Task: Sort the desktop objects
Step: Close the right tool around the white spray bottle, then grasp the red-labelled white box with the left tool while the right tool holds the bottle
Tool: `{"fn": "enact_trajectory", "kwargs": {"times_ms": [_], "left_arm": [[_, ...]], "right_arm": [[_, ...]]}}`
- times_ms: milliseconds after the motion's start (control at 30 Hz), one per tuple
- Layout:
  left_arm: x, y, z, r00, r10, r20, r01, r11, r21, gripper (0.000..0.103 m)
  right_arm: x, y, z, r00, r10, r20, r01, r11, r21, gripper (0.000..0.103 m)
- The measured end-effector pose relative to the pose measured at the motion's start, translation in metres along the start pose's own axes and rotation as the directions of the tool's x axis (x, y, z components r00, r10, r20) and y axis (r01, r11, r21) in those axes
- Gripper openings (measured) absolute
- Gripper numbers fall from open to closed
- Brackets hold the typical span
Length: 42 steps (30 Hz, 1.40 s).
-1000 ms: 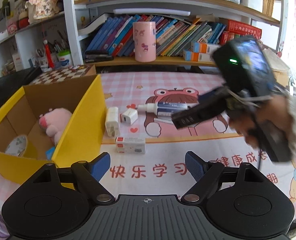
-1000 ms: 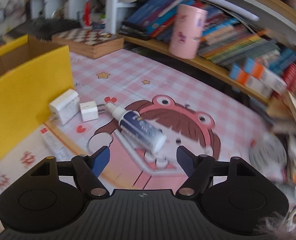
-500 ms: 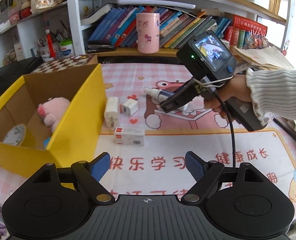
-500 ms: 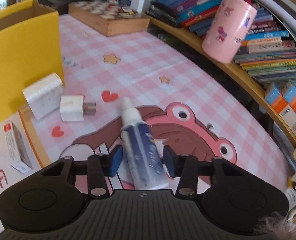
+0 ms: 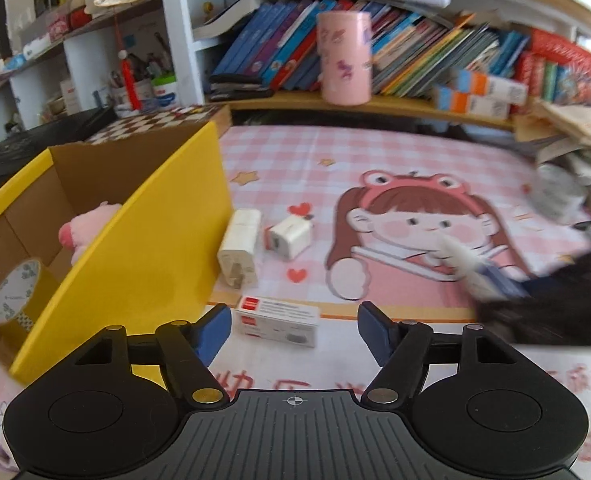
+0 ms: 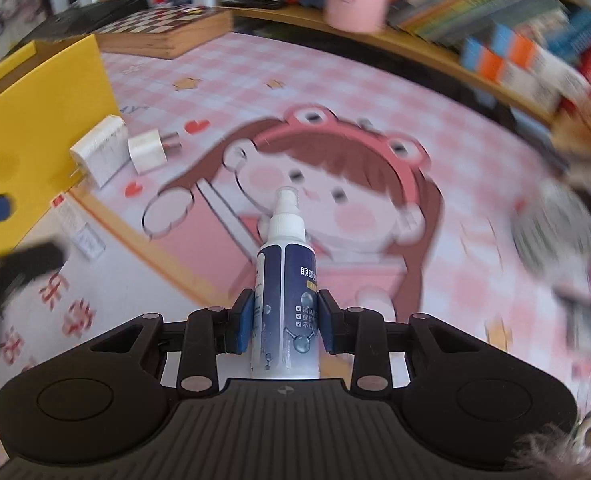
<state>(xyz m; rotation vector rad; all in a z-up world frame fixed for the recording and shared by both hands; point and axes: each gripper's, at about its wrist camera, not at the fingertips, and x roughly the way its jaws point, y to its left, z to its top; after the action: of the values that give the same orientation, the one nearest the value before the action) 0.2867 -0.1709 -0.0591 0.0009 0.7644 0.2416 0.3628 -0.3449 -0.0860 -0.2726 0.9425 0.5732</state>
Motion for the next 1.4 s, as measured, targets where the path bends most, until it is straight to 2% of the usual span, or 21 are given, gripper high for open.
{"fn": "enact_trajectory", "kwargs": {"times_ms": [100, 333, 500, 600, 733, 867, 1167, 1333, 1400], "left_arm": [[0.014, 0.002, 0.001, 0.999, 0.040, -0.018, -0.041, 0.999, -0.006, 0.070], [0.036, 0.008, 0.000, 1.000, 0.017, -0.022, -0.018, 0.999, -0.030, 0.070], [0.042, 0.012, -0.008, 0.998, -0.045, -0.039, 0.043, 0.998, -0.037, 0.069], [0.039, 0.014, -0.011, 0.997, -0.066, -0.045, 0.063, 0.997, -0.052, 0.059], [0.031, 0.013, -0.012, 0.992, -0.117, -0.045, 0.115, 0.992, -0.043, 0.059], [0.033, 0.012, -0.014, 0.995, -0.083, -0.055, 0.083, 0.997, -0.002, 0.062], [0.039, 0.015, -0.011, 0.995, -0.091, -0.031, 0.091, 0.996, -0.005, 0.062], [0.042, 0.010, -0.010, 0.997, -0.070, -0.033, 0.070, 0.998, -0.002, 0.062], [0.043, 0.011, -0.010, 0.997, -0.072, -0.031, 0.072, 0.997, -0.015, 0.054]], "right_arm": [[-0.014, 0.000, -0.019, 1.000, -0.005, -0.002, 0.006, 0.999, 0.031, 0.030], [-0.029, 0.015, -0.044, 1.000, -0.007, -0.024, 0.007, 1.000, 0.022, 0.030], [-0.033, 0.019, -0.048, 0.999, 0.011, -0.037, -0.010, 0.999, 0.032, 0.030], [-0.035, 0.020, -0.051, 0.999, 0.011, -0.039, -0.009, 0.999, 0.038, 0.030], [-0.036, 0.021, -0.053, 0.999, 0.000, -0.041, 0.002, 0.999, 0.046, 0.030], [-0.035, 0.021, -0.050, 0.999, -0.008, -0.038, 0.010, 0.999, 0.043, 0.031], [-0.030, 0.022, -0.045, 0.999, -0.027, -0.033, 0.028, 0.999, 0.035, 0.031], [-0.029, 0.024, -0.044, 0.999, -0.035, -0.035, 0.036, 0.999, 0.034, 0.032], [-0.030, 0.024, -0.045, 0.999, -0.037, -0.036, 0.038, 0.999, 0.036, 0.032]]}}
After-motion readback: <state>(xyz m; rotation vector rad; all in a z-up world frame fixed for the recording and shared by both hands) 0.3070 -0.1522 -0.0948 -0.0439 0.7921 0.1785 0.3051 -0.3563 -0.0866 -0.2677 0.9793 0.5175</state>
